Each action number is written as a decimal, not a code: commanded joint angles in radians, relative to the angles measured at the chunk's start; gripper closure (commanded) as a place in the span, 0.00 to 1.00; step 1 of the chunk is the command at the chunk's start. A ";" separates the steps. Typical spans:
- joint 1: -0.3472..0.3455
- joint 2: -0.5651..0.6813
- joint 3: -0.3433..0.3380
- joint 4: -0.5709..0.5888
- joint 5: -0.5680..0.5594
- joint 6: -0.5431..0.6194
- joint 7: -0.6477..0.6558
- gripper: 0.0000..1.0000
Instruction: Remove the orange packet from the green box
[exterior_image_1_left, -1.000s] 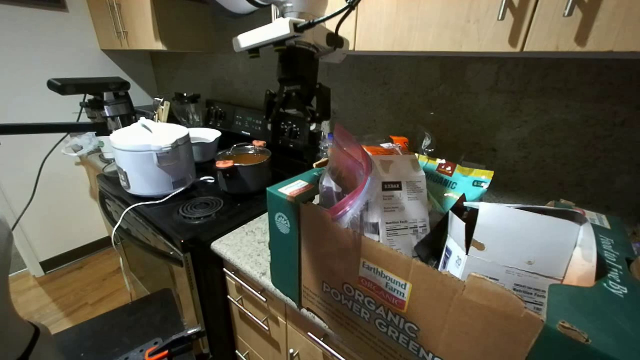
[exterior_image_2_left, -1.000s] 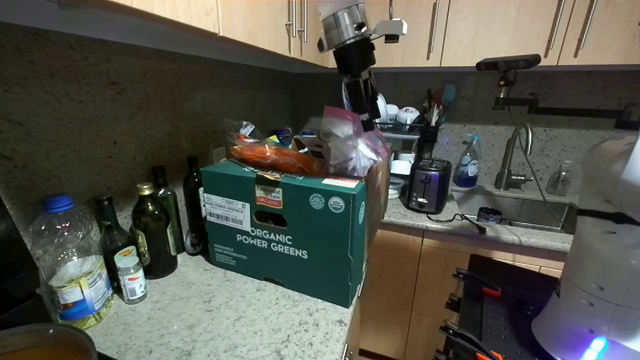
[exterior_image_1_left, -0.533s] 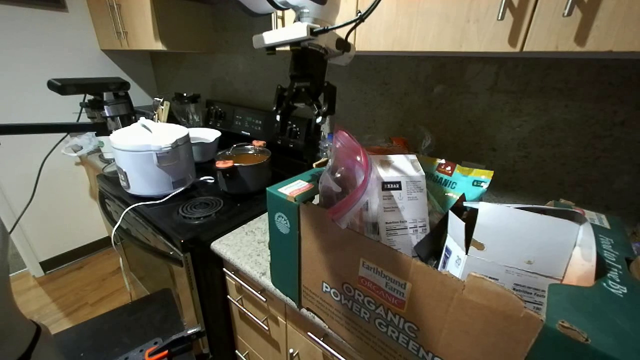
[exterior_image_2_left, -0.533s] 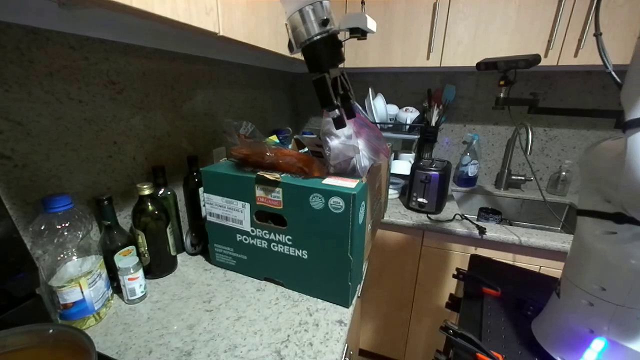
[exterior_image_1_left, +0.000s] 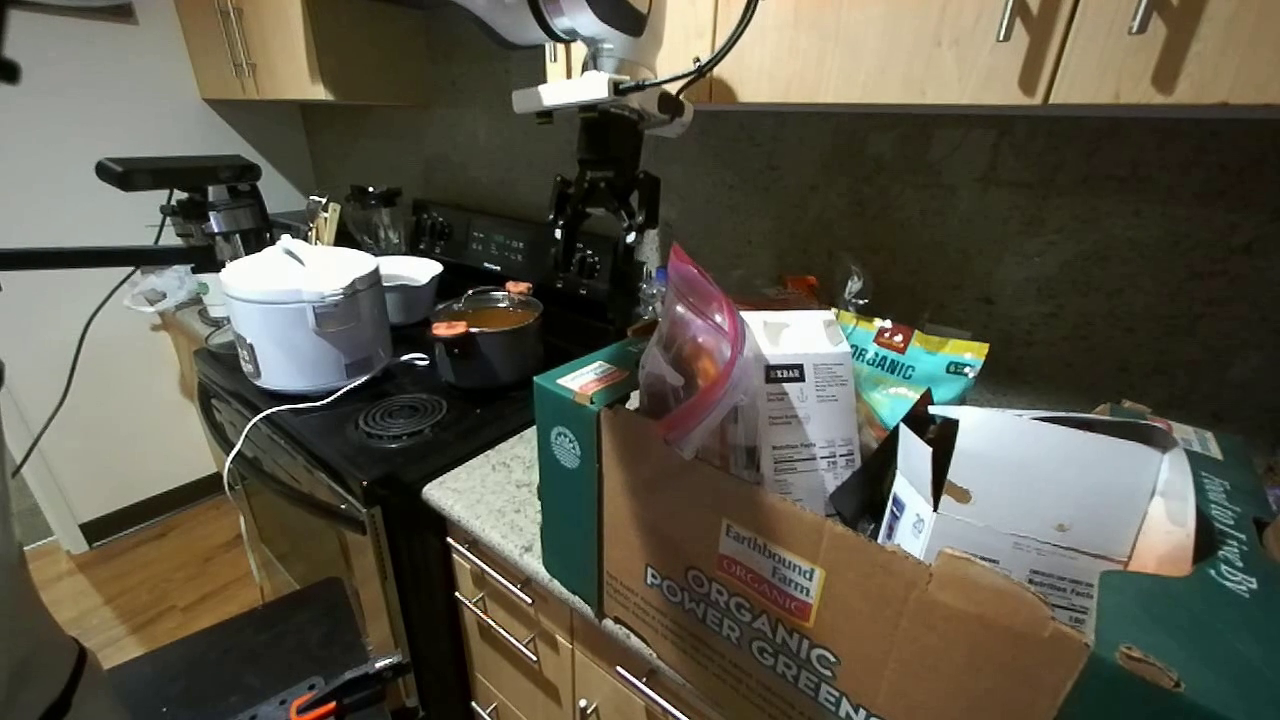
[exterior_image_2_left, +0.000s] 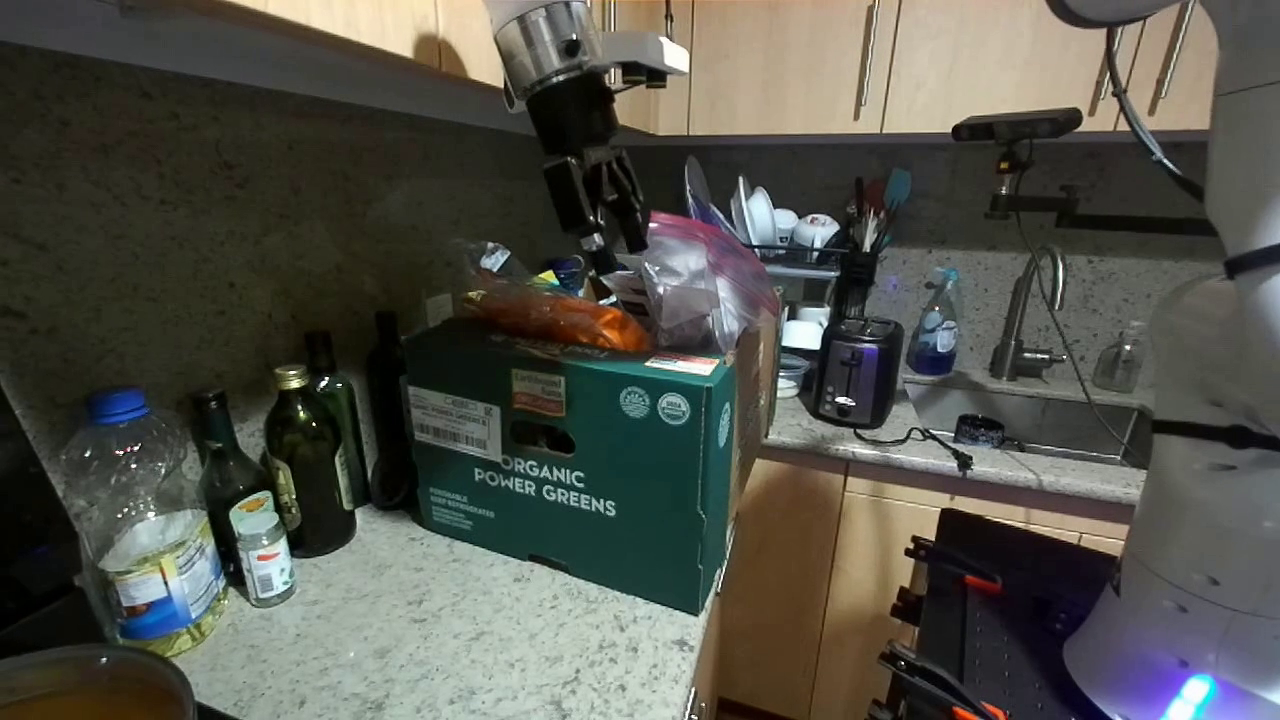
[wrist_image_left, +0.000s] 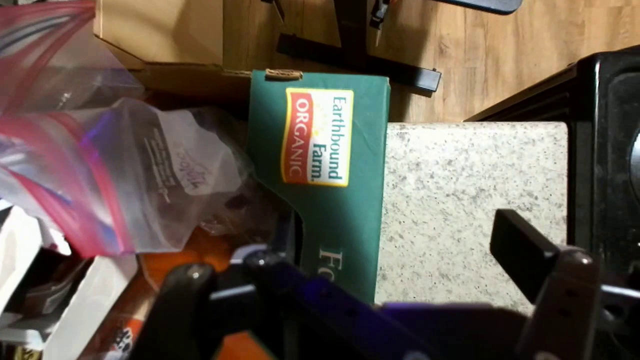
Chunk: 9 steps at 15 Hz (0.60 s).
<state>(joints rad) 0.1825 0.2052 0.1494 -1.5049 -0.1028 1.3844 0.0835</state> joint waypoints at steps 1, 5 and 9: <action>0.004 0.008 -0.002 0.013 0.001 -0.004 0.000 0.00; -0.001 0.003 -0.006 0.005 -0.003 0.028 -0.009 0.00; -0.007 -0.066 -0.009 -0.093 0.010 0.164 0.017 0.00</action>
<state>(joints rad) 0.1796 0.2154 0.1452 -1.4990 -0.1023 1.4526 0.0829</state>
